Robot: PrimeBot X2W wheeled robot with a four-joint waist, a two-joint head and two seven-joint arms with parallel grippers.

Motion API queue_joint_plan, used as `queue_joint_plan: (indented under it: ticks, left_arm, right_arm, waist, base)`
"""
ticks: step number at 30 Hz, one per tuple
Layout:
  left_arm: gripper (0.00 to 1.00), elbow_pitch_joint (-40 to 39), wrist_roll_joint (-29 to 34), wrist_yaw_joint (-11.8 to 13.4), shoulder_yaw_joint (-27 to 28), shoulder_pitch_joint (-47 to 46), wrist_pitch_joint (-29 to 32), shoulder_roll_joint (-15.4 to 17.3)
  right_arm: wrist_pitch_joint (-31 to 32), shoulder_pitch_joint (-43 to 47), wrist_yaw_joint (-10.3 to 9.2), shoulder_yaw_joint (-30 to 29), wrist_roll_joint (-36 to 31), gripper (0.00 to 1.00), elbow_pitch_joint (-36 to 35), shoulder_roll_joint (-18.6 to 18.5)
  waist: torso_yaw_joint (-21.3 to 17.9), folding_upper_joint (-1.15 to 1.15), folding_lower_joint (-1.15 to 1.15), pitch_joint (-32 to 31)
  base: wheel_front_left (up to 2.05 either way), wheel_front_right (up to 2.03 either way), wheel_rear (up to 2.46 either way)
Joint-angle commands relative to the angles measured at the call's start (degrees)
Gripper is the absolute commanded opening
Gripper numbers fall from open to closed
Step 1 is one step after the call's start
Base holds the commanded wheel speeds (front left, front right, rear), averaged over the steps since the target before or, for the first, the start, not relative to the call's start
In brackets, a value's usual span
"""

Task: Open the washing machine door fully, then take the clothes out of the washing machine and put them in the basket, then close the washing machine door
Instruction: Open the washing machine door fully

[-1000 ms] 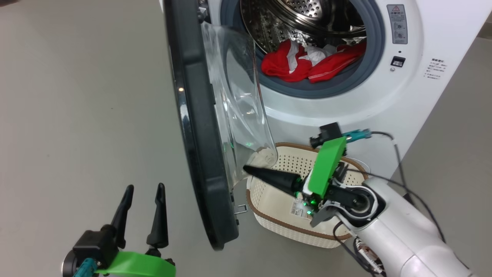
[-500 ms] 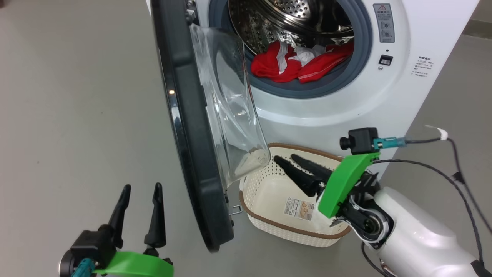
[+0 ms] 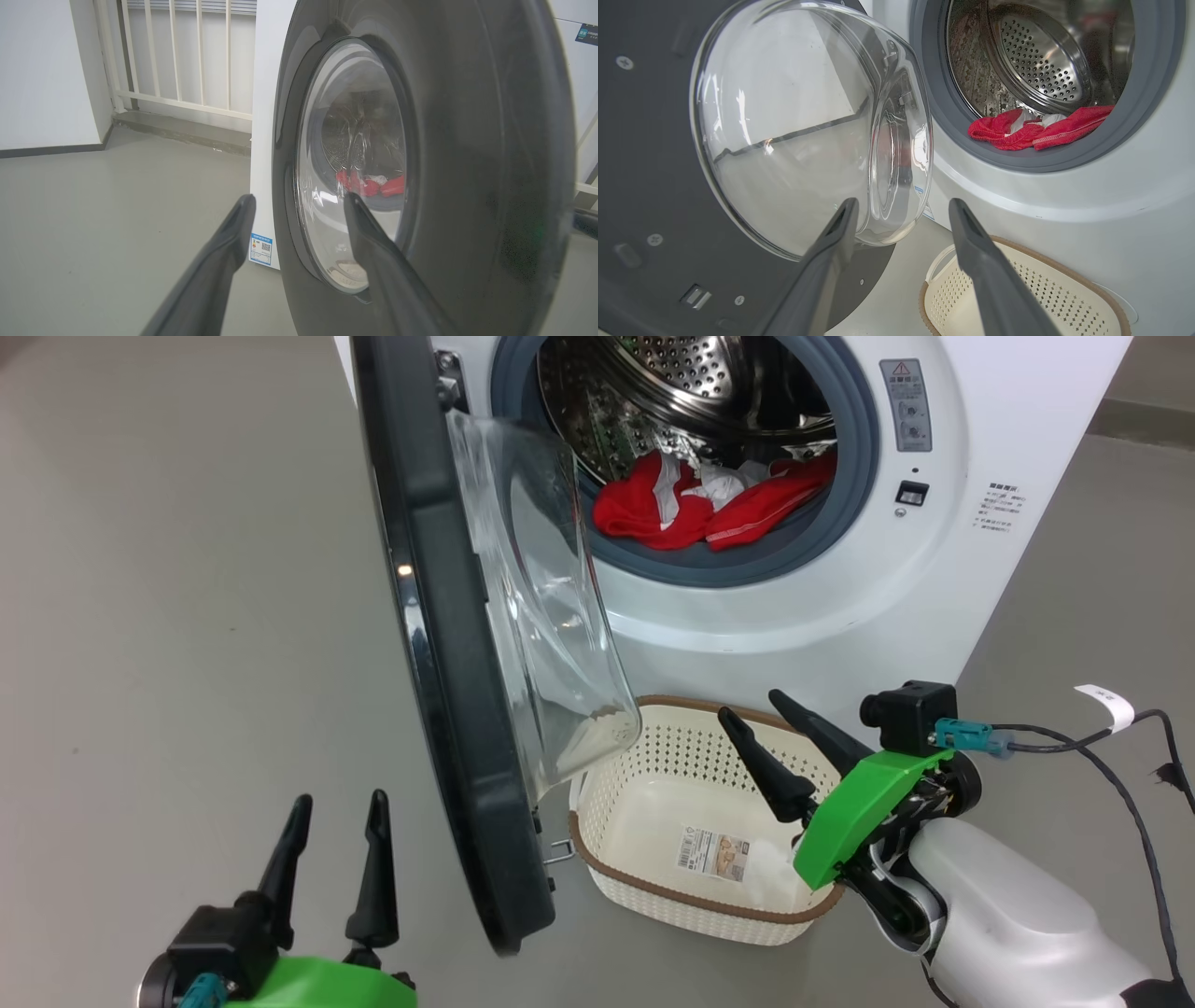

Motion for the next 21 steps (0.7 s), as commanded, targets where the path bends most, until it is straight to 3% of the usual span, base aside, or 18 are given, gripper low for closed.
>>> queue_joint_plan:
  ticks: [1, 3, 4, 7, 8, 14, 21]
  left_arm:
    - [1.0, -1.8, -0.4, 0.4, 1.8, -0.6, -0.5, 1.3]
    - [1.0, -1.8, -0.5, 0.5, 1.8, -0.5, -0.5, 1.3]
    - [1.0, -2.2, -0.6, 0.7, 2.0, -0.1, -0.6, 1.6]
    - [1.0, -2.8, -0.5, 1.0, 2.2, 0.1, -0.6, 1.7]
    - [1.0, -2.8, -0.5, 1.0, 2.2, 0.1, -0.6, 1.7]
    - [1.0, -3.8, -0.4, 1.4, 2.4, 0.4, -0.7, 1.7]
    - [1.0, -4.4, 0.0, 1.6, 2.3, 0.9, -0.9, 1.7]
  right_arm:
    - [-1.4, -0.5, 0.21, -0.3, -1.8, 1.0, -0.1, 0.9]
    - [-1.9, -0.4, 0.21, -0.8, -3.4, 1.0, 0.6, 1.2]
    - [-2.6, -0.2, 0.21, -4.3, -8.7, 1.0, 2.3, 2.4]
    - [-2.7, 1.6, 0.21, -11.6, -16.0, 1.0, -0.2, 3.8]
    - [-2.7, 1.6, 0.21, -11.6, -16.0, 1.0, -0.2, 3.8]
    - [-2.7, 9.0, 0.21, -22.5, -30.4, 1.0, -6.9, 7.6]
    - [-2.7, 15.4, 0.21, -28.6, -38.5, 1.0, -11.8, 9.9]
  waist:
    - [-0.1, 0.0, 0.0, -0.2]
    - [-0.1, 0.0, 0.0, -0.4]
    - [-0.3, 0.0, 0.0, -0.6]
    - [-0.4, 0.0, 0.0, -0.7]
    - [-0.4, 0.0, 0.0, -0.7]
    - [-0.5, 0.0, 0.0, -1.0]
    - [-0.4, 0.0, 0.0, -1.6]
  base:
    - [0.0, 0.0, 0.0]
    - [0.0, 0.0, 0.0]
    - [0.0, 0.0, 0.0]
    - [0.0, 0.0, 0.0]
    - [0.0, 0.0, 0.0]
    - [0.0, 0.0, 0.0]
    - [0.0, 0.0, 0.0]
